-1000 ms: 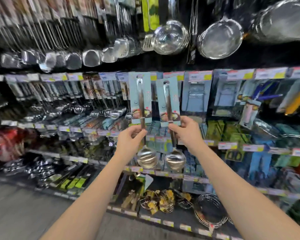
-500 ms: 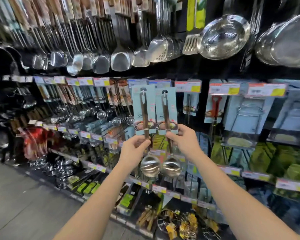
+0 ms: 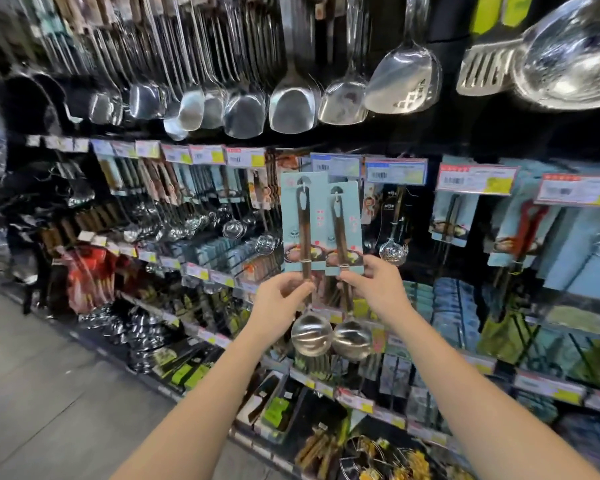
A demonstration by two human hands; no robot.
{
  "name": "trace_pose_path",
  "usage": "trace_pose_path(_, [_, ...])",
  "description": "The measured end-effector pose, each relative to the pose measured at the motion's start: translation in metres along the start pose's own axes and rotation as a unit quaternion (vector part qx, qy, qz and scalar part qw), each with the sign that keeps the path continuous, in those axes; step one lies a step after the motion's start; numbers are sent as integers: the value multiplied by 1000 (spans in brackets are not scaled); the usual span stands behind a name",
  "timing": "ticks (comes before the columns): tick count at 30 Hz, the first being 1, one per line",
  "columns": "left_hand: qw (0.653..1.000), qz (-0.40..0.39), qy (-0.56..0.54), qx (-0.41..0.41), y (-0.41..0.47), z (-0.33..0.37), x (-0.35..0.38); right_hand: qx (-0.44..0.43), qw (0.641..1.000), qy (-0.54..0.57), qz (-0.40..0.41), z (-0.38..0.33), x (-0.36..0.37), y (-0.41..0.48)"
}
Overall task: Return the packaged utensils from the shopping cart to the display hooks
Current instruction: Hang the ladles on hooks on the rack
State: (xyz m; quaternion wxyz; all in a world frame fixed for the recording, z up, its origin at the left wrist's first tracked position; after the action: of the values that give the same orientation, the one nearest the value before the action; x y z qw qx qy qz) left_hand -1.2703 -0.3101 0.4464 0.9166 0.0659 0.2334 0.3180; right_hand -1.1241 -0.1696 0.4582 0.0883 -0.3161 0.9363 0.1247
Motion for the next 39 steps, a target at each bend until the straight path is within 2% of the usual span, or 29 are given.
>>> trace_pose_path(6, [999, -46, -12, 11, 34, -36, -37, 20, 999, -6, 49, 2, 50, 24])
trace_pose_path(12, [991, -127, -11, 39, 74, -68, -75, 38, 993, 12, 113, 0, 96, 39])
trace_pose_path(19, [984, -168, -27, 47, 98, -97, -101, 40, 984, 46, 167, -8, 125, 49])
trace_pose_path(39, [979, -169, -110, 27, 145, -106, -112, 35, 979, 123, 158, -19, 139, 123])
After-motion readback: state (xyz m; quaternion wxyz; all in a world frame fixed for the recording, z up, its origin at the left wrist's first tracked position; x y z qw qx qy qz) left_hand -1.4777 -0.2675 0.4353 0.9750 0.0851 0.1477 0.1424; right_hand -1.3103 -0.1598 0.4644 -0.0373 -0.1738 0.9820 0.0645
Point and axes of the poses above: each hand's wrist, its own y-axis towards the middle knuckle, its own x-axis out of the palm, z = x × y, the point moved 1 cm from there along y, towards the middle knuckle, and after that the axes turned 3 degrees about -z, right-handed, at the moved point
